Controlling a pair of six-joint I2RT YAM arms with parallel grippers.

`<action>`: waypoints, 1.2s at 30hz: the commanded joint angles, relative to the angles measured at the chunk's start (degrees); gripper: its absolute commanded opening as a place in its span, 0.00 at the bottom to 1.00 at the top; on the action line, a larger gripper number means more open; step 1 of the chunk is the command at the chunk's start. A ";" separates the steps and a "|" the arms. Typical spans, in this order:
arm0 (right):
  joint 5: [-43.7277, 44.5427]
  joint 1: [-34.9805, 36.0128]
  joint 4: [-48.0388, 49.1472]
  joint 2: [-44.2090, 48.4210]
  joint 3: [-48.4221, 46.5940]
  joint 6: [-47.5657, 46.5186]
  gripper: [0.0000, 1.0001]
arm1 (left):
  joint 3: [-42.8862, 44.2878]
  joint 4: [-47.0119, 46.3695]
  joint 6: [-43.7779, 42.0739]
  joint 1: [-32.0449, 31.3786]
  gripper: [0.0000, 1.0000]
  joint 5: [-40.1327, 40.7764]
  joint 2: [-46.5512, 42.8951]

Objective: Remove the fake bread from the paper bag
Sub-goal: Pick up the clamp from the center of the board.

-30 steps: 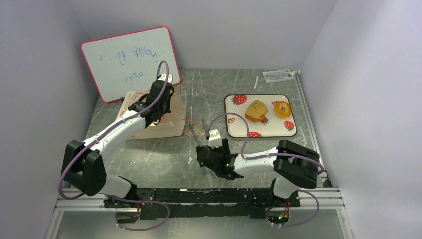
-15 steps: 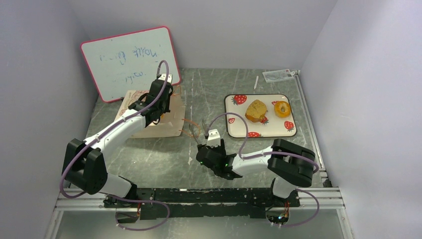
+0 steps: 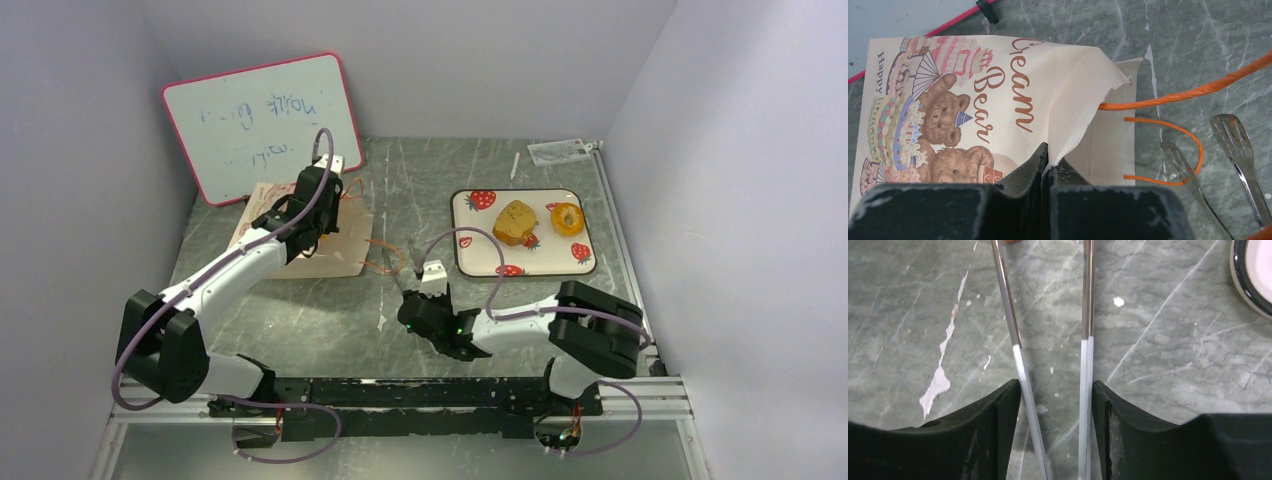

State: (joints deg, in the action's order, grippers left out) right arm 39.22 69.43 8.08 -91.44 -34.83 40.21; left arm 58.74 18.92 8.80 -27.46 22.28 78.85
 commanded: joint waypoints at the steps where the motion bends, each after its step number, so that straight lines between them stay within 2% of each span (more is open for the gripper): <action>1: -6.25 0.49 -4.53 4.20 2.75 1.39 0.56 | -0.53 -1.08 -0.60 0.31 0.07 -2.42 -2.30; 6: -7.49 0.92 -5.75 10.79 4.76 1.17 0.52 | -1.22 -0.88 -0.81 0.31 0.07 -3.03 -3.58; 10: -7.44 0.91 -5.52 10.89 5.41 0.55 0.53 | -2.09 -0.63 -0.49 0.31 0.07 -3.23 -4.39; 20: -4.01 0.81 0.39 -1.79 -0.55 -3.99 0.80 | -2.40 -0.09 0.43 -0.20 0.07 -3.73 -4.72; 21: -3.94 0.82 1.37 -2.60 -0.69 -4.27 0.80 | -2.34 -0.01 0.48 -0.26 0.07 -3.69 -4.68; 24: -3.01 0.81 1.82 -3.66 -0.05 -2.28 0.72 | -1.91 0.17 0.25 -0.31 0.07 -3.63 -4.59; 27: -3.67 0.84 1.60 -2.82 2.31 0.96 0.50 | -1.54 0.17 -0.13 -0.31 0.07 -3.52 -4.28; 28: -4.25 0.85 1.71 -2.21 3.22 2.13 0.48 | -1.57 -0.01 -0.36 -0.31 0.07 -3.67 -4.24; 32: -5.81 1.07 1.36 1.21 5.55 3.57 0.42 | -2.48 -1.23 -1.20 -0.28 0.07 -4.21 -4.69; 36: -6.34 1.08 -0.61 10.00 6.61 2.69 0.42 | -3.50 -2.09 -1.89 -0.30 0.07 -4.97 -5.11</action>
State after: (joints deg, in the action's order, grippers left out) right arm 35.48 70.15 12.56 -87.77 -30.41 41.34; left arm 56.36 18.87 8.03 -27.46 19.53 75.40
